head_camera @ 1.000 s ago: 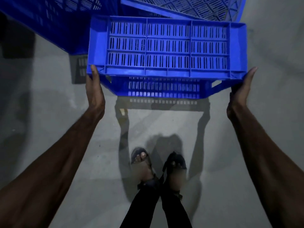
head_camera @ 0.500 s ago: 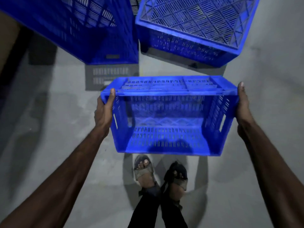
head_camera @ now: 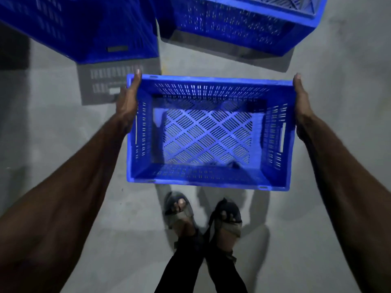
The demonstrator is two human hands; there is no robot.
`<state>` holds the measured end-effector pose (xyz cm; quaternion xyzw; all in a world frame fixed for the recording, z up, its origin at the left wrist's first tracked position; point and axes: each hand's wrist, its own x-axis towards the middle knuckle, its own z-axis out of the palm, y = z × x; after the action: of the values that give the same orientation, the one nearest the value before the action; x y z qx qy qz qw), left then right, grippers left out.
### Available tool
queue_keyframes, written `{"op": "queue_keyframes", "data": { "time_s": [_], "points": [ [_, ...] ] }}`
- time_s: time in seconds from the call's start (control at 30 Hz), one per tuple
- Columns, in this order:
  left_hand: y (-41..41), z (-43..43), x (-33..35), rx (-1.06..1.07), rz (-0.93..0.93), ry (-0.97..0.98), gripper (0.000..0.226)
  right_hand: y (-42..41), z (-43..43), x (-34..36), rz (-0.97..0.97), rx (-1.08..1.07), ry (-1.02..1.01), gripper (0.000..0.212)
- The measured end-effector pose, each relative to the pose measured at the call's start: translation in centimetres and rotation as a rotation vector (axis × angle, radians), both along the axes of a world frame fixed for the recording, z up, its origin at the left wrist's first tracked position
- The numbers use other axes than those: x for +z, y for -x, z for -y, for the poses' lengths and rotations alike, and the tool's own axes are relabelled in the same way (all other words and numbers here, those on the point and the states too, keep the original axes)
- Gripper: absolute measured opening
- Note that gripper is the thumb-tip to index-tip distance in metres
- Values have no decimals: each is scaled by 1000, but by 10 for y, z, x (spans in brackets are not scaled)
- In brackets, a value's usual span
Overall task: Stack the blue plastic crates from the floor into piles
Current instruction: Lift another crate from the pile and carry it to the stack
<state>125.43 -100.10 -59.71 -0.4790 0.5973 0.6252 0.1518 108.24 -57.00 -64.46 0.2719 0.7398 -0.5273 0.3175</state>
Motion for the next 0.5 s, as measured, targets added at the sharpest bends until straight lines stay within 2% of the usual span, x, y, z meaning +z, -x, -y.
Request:
{"op": "queue_keyframes", "data": {
  "time_s": [0.1,0.13,0.23,0.27,0.3,0.37,0.5],
  "points": [
    [-11,-11,11,15,-68,-18,76,-1,3,5,-99,80,-28,90],
    [-15,-15,17,17,-82,-6,71,-4,-1,4,-95,94,-39,89],
    [-27,-25,22,97,-82,-23,75,-8,-39,-41,22,12,-9,123],
    [-33,-28,24,116,-60,-10,75,-14,-48,-45,48,-31,-21,126],
    [-40,-30,26,131,-24,11,73,-28,-43,-29,76,-78,-62,121],
    [-57,-31,23,138,52,95,67,-61,-25,29,58,-148,-120,97],
    [-86,-17,1,149,151,182,69,-102,-36,45,154,-268,78,75]
  ]
}}
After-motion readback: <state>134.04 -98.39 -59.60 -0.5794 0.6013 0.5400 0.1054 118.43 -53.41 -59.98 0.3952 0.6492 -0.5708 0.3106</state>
